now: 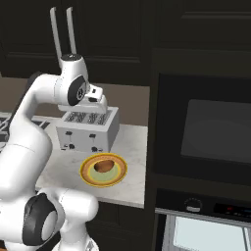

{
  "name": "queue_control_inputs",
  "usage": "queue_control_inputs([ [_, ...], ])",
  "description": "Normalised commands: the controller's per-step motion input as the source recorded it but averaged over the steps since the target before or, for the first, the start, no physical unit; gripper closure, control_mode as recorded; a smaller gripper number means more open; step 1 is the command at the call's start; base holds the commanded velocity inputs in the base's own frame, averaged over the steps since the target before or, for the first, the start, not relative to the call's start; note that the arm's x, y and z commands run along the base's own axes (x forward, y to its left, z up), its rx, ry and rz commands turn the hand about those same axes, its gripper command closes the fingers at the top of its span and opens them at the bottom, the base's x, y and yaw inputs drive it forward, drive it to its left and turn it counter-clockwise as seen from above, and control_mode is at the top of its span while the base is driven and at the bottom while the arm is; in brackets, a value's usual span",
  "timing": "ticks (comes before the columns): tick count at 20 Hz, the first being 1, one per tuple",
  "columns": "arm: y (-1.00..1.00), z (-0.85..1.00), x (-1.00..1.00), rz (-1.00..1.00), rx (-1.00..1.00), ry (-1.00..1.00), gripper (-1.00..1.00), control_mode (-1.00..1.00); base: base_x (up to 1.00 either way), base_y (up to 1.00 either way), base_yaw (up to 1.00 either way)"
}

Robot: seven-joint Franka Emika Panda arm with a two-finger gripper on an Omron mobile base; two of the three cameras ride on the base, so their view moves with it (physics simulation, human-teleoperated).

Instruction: Place the potato on the rack of the oven.

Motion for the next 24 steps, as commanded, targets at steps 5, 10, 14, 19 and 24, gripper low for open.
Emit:
queue_control_inputs([
  [5, 0.02, -0.07, -0.31, -0.03, 0.00, 0.00, -1.00, -1.00, 0.00, 0.00, 0.00],
  [10, 0.18, -0.26, -0.89, -0.43, 0.00, -0.05, -1.00, -1.00, 0.00, 0.00, 0.00],
  [14, 0.00, -0.50, -0.64, -0.55, 0.03, 0.00, -1.00, -1.00, 0.00, 0.00, 0.00],
  [19, 0.00, -0.63, -0.16, -0.64, 0.10, 0.06, -1.00, -1.00, 0.00, 0.00, 0.00],
  [24, 0.00, -0.59, 0.03, -0.66, 0.32, 0.04, -1.00, -1.00, 0.00, 0.00, 0.00],
])
